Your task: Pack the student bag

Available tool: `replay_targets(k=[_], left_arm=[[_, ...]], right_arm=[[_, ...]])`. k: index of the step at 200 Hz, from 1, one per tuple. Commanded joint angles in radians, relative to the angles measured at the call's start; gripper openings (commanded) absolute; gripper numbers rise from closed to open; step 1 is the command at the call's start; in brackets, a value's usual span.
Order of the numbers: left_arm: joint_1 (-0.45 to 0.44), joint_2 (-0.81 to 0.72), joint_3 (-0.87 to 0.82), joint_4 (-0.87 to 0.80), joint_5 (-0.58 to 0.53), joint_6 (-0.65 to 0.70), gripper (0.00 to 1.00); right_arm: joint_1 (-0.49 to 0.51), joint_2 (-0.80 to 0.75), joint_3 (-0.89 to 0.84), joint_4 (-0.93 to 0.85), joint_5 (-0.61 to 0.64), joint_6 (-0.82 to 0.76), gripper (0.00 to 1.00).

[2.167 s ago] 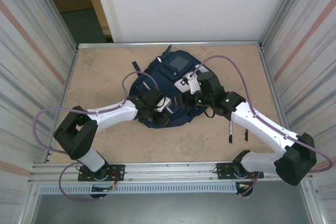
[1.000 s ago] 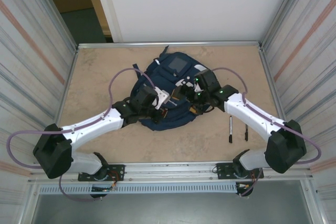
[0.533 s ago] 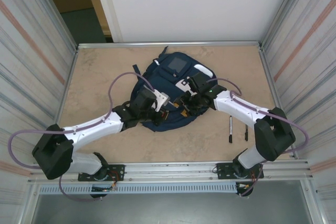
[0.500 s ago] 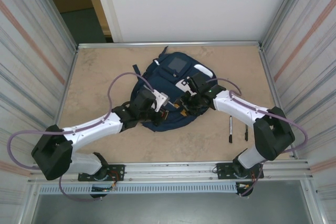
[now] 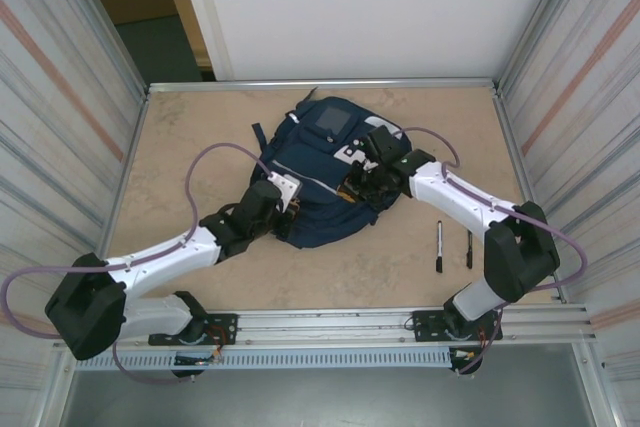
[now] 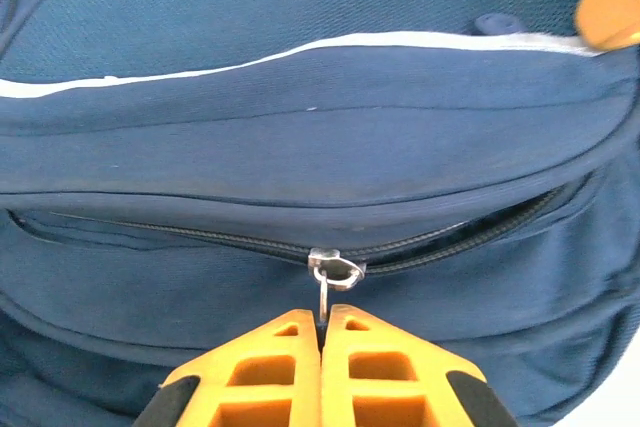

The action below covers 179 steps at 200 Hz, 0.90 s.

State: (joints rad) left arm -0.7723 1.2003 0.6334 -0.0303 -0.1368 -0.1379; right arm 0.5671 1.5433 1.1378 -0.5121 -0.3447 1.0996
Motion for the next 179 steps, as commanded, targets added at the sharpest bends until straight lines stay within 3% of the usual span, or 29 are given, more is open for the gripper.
replay_targets(k=[1, 12, 39, 71, 84, 108, 145, 179], left_arm=[[0.026, -0.001, -0.014, -0.084, 0.05, 0.036, 0.0], [0.016, 0.008, -0.008, -0.074, 0.116, 0.029, 0.0], [-0.019, 0.02, -0.017, 0.002, 0.268, 0.013, 0.0], [-0.061, 0.056, 0.03, 0.033, 0.278, -0.042, 0.0], [-0.07, 0.08, 0.046, 0.055, 0.248, -0.065, 0.0], [-0.069, 0.125, 0.101, 0.032, 0.135, -0.094, 0.0], [-0.071, 0.209, 0.13, 0.099, 0.191, -0.087, 0.0], [-0.075, 0.254, 0.172, 0.084, 0.211, -0.084, 0.0]], right_arm=[[-0.108, 0.047, 0.07, 0.007, -0.027, -0.188, 0.0], [-0.144, 0.091, 0.109, 0.009, -0.107, -0.268, 0.0], [-0.192, 0.179, 0.183, -0.007, -0.164, -0.337, 0.0], [-0.234, 0.242, 0.208, -0.013, -0.071, -0.282, 0.0], [-0.259, 0.255, 0.197, -0.003, -0.101, -0.245, 0.3], [-0.269, 0.207, 0.104, 0.058, -0.25, -0.143, 0.63], [-0.175, 0.072, -0.045, 0.064, -0.227, 0.109, 0.69], [-0.078, 0.058, -0.031, 0.029, -0.193, 0.183, 0.67]])
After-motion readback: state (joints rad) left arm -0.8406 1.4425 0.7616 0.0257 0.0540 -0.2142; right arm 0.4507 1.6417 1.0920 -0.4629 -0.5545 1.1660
